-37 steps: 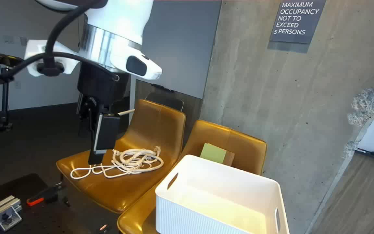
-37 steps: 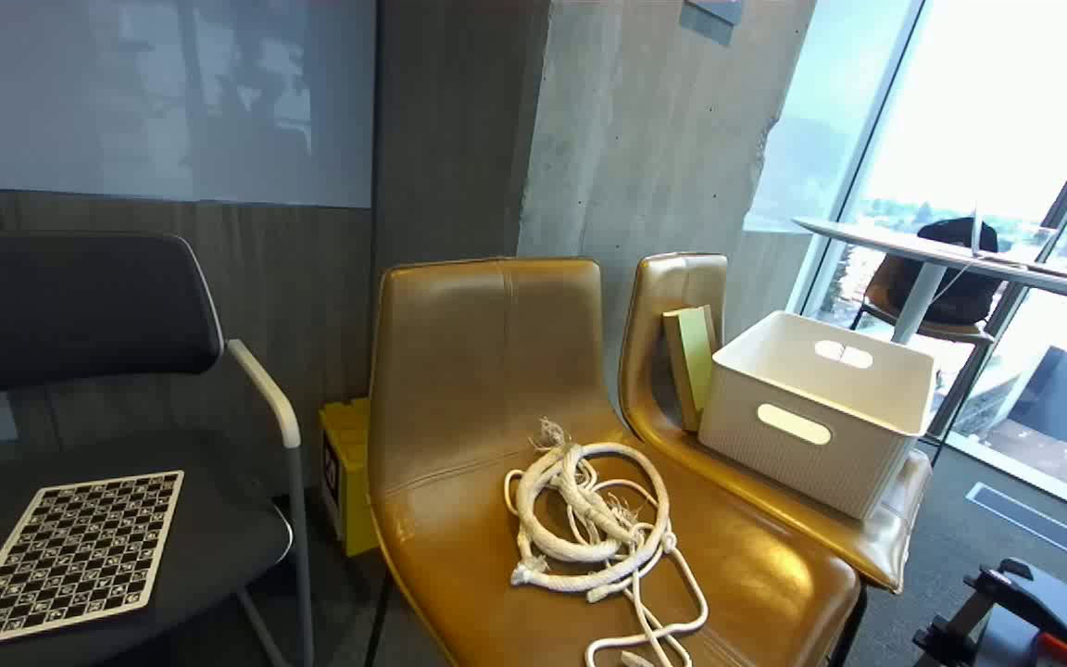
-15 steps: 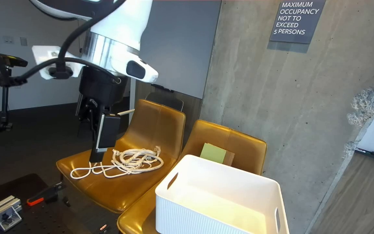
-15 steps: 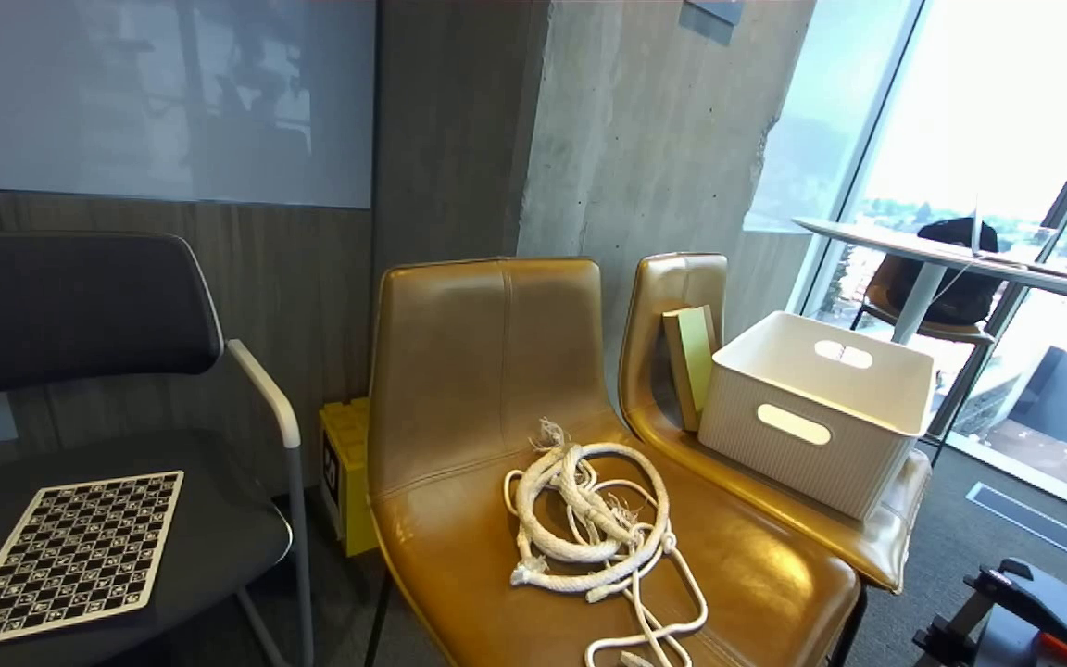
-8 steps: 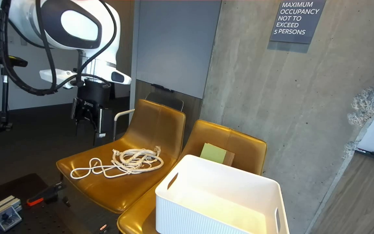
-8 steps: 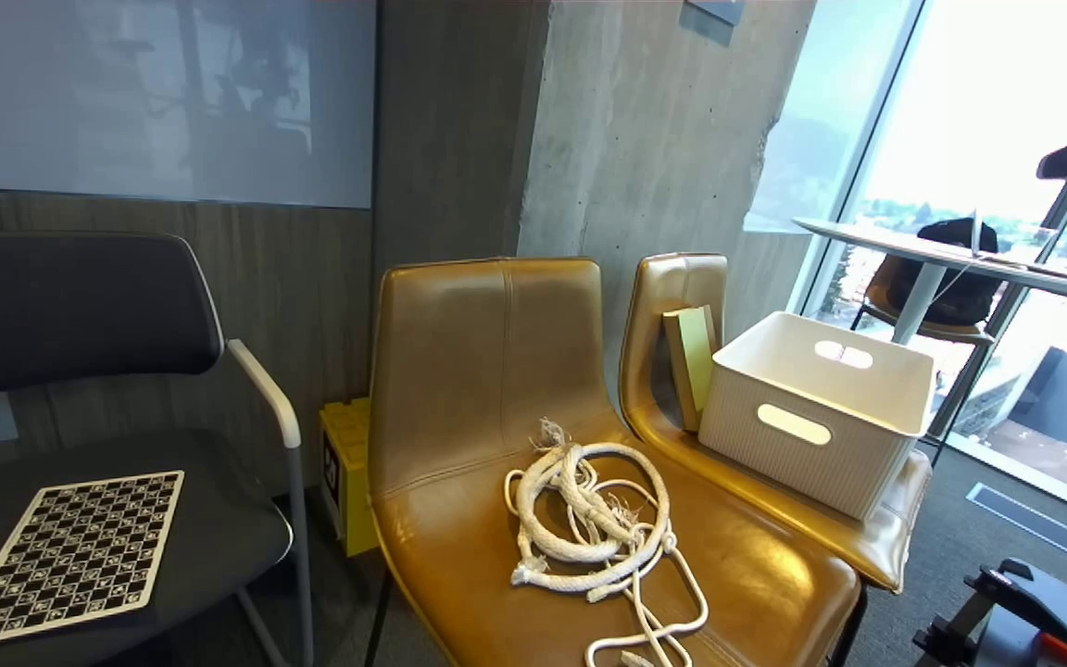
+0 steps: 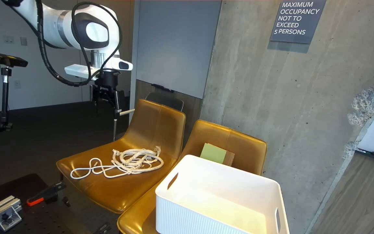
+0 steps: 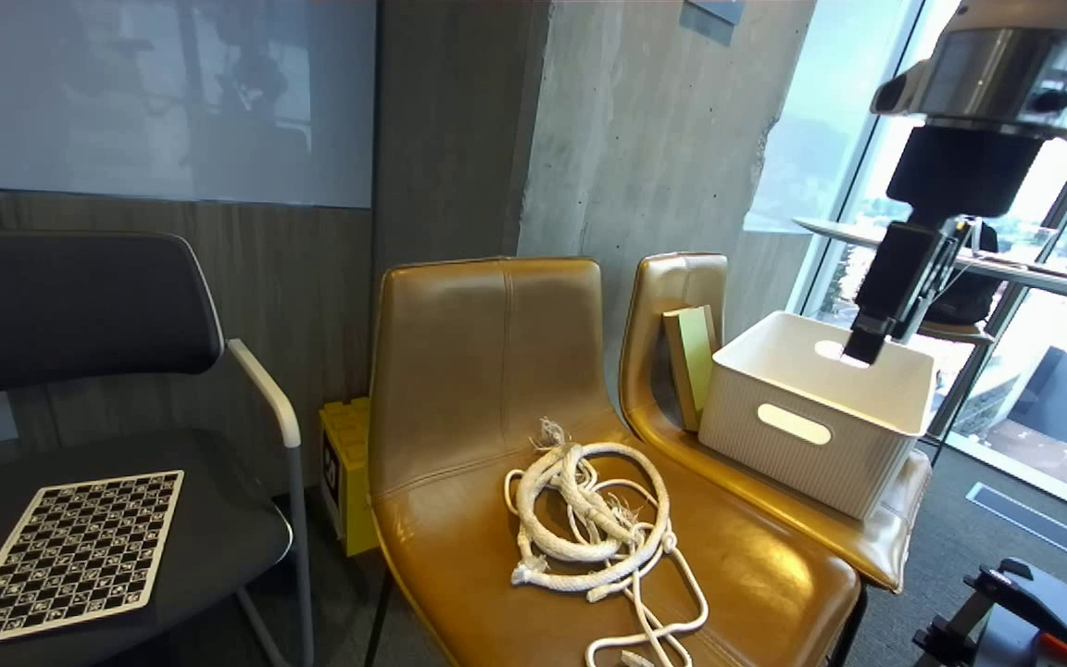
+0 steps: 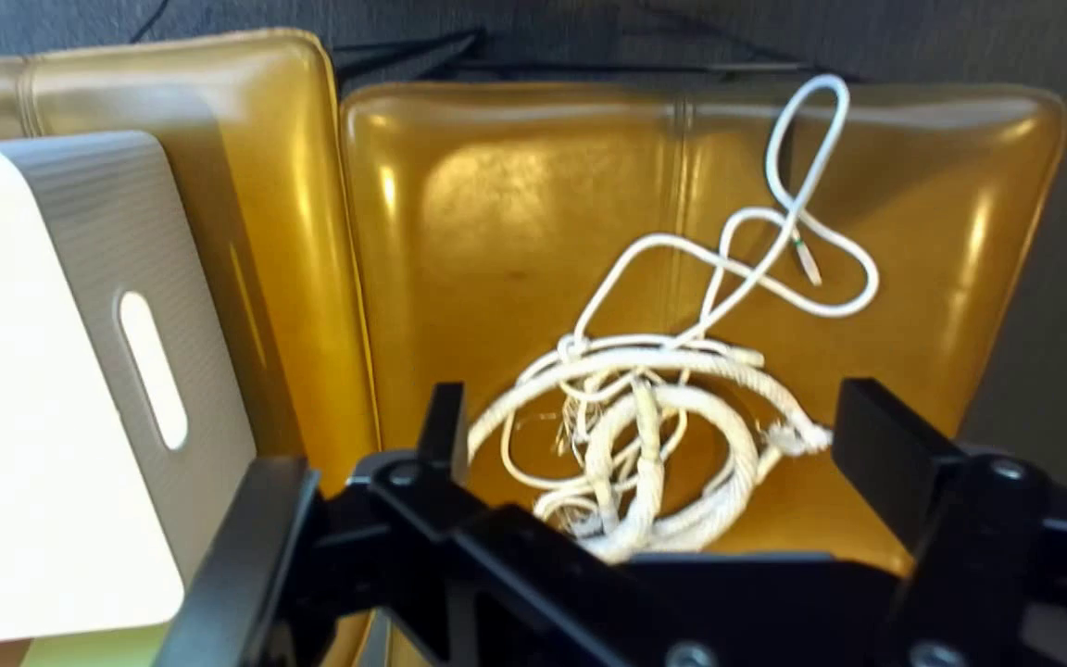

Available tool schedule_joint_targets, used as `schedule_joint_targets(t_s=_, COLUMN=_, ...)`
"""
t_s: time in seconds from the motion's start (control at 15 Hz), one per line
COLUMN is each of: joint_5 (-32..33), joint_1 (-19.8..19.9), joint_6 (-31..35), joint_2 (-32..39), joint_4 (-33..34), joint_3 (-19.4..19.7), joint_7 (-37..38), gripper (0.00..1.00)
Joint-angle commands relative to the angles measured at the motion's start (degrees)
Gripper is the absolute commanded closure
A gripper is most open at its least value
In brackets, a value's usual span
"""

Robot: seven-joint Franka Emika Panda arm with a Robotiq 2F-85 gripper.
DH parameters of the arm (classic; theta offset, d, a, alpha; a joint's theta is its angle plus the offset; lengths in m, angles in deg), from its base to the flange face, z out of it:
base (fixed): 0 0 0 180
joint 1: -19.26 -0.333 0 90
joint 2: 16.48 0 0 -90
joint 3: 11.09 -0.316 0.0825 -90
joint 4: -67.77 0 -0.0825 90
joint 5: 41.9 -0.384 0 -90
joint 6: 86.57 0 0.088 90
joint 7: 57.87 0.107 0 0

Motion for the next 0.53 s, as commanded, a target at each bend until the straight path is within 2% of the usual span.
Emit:
schedule_joint_targets(t_s=0.0, joint_5=-3.4, joint_1=0.0, joint_6=3.9, joint_2=6.5, joint_4=8.4, joint_3=1.0, joint_7=-0.2, gripper=0.00)
schedule_joint_targets(t_s=0.33, joint_5=-2.4, joint_1=-0.5, joint_6=17.5, joint_2=15.8, joint_4=10.4, joint_3=1.7, joint_7=1.9, gripper=0.00)
schedule_joint_targets(t_s=0.47, joint_5=-0.3, joint_1=-1.1, joint_6=20.1, joint_2=19.2, joint_4=10.5, joint_3=2.5, joint_7=3.1, gripper=0.00)
